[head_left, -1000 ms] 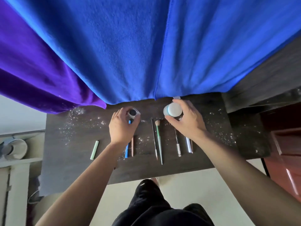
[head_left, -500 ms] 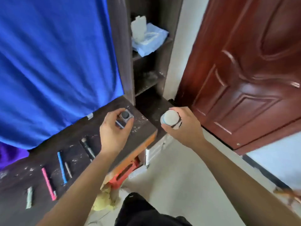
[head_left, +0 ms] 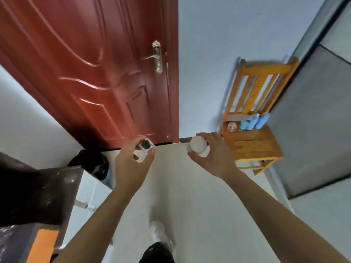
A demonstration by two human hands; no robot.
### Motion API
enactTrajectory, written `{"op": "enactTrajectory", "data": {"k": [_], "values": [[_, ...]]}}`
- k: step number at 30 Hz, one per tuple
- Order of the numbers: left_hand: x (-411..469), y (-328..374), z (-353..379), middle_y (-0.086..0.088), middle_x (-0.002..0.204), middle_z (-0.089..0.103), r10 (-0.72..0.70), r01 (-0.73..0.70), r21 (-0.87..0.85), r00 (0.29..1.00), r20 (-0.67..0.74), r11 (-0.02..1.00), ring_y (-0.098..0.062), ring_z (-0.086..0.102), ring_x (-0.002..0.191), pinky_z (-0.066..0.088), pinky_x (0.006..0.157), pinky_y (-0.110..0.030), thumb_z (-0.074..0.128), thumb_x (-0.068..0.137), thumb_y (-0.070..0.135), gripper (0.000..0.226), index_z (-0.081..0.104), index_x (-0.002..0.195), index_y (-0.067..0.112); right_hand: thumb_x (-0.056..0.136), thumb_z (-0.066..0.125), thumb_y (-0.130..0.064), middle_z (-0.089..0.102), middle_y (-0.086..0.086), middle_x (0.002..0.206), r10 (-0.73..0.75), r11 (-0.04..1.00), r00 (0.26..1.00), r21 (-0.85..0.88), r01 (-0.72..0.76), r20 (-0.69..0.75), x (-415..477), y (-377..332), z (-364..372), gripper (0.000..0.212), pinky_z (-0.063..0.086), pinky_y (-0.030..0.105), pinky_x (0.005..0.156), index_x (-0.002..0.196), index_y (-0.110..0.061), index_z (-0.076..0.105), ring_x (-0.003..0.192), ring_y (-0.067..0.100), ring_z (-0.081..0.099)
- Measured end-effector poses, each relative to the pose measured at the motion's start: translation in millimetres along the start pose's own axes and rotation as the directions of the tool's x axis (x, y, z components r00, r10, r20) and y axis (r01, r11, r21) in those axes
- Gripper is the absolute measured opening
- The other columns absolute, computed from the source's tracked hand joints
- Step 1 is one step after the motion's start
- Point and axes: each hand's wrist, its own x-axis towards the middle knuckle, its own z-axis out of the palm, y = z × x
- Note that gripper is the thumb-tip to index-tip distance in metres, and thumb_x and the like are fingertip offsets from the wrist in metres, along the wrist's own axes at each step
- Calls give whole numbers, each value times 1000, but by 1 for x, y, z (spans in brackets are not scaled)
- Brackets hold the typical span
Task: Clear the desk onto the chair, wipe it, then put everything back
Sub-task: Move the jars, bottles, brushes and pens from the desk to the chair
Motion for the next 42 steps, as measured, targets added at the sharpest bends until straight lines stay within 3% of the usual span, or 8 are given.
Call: {"op": "enactTrajectory", "data": {"k": [4,10,16,23,26,29,36,42], "values": [[37,21,91,19,105,64,67,-62,-33,980,185,998,0,60,95,41,71,-4,78,83,28,33,65,112,34,73,78,-58,55,-15,112,136,989,987,-46,-140,-85,17,72,-33,59,46,25,79,122,-31,56,100,8,55],[115,52,217,17,103,62,141,-104,-122,926,350,987,3,58,90,44,73,-10,79,82,28,35,66,115,28,71,76,-64,56,-13,120,352,917,928,-155,-368,-119,82,155,-85,67,53,32,79,126,-35,52,105,11,55],[184,93,322,14,108,65,180,-112,-173,874,451,978,-5,61,98,47,75,-16,77,84,32,36,66,117,25,70,82,-58,57,-12,121,420,865,890,-217,-452,-180,157,214,-139,70,33,8,68,129,-34,52,101,4,48],[234,129,418,12,109,67,185,-113,-164,823,536,980,-8,61,97,42,68,-5,79,82,33,39,65,117,24,70,85,-53,58,-9,121,461,834,858,-222,-506,-226,192,287,-178,73,39,12,67,130,-28,53,101,4,48],[244,136,464,6,115,68,121,-91,-82,836,535,992,-9,59,98,50,74,-16,78,83,35,41,65,120,23,70,84,-55,57,-12,119,500,820,843,-206,-535,-199,211,331,-191,73,49,22,72,130,-31,51,101,6,49],[247,144,509,3,118,68,45,-43,-15,855,517,999,-10,59,101,56,82,-28,77,83,38,44,65,122,21,69,85,-55,53,-16,117,496,844,862,-174,-507,-106,239,383,-201,70,43,21,74,127,-36,49,103,7,51],[239,148,588,13,111,66,-215,170,144,890,402,975,-8,57,99,56,86,-34,60,78,58,45,63,114,31,67,81,-64,47,-23,109,424,898,904,-163,-410,62,302,496,-198,71,50,22,79,122,-46,40,100,9,54],[215,94,662,14,111,66,-431,335,295,822,373,895,-8,56,95,57,87,-38,60,80,59,41,62,112,34,73,74,-67,57,-16,117,410,907,895,-181,-380,175,310,581,-152,67,50,24,80,127,-43,41,100,9,55]]}}
